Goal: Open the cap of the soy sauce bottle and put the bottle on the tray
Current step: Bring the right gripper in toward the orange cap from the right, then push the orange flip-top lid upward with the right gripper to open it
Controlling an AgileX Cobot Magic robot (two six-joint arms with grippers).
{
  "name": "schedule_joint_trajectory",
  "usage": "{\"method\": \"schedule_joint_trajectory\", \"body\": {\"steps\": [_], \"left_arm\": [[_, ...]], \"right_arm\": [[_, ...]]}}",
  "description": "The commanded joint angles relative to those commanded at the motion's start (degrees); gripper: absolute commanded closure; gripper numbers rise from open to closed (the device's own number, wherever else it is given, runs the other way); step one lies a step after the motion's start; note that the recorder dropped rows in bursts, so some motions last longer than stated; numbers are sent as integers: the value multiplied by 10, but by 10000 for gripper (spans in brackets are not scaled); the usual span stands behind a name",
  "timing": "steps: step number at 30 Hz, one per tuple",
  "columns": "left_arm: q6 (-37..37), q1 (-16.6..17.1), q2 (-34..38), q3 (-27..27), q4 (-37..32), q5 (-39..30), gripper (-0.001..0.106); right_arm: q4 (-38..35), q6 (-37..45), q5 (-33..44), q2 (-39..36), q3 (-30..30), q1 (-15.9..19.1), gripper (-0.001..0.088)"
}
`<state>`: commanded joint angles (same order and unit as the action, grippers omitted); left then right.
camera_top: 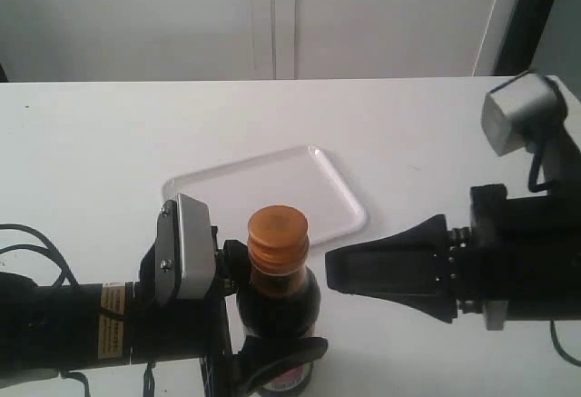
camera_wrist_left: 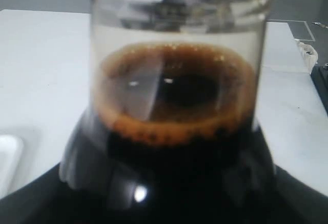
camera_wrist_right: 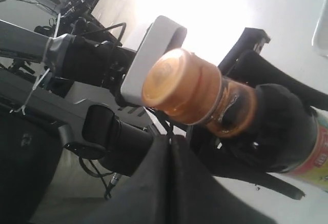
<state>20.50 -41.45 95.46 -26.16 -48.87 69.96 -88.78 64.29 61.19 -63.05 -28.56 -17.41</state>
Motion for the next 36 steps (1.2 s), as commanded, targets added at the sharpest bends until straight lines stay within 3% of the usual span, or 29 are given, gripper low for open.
{"method": "schedule_joint_trajectory", "body": {"steps": [7,14,36], "left_arm": [[0,0,0,0,0,0,1053],[0,0,0,0,0,0,1053],[-11,0,0,0,0,0,1053]], "right_arm": [[-25,0,-37,-44,0,-61,868],[-68,11,-53,-85,-10,-93,868],[-107,27,-36,-101,-30,-102,868]]}}
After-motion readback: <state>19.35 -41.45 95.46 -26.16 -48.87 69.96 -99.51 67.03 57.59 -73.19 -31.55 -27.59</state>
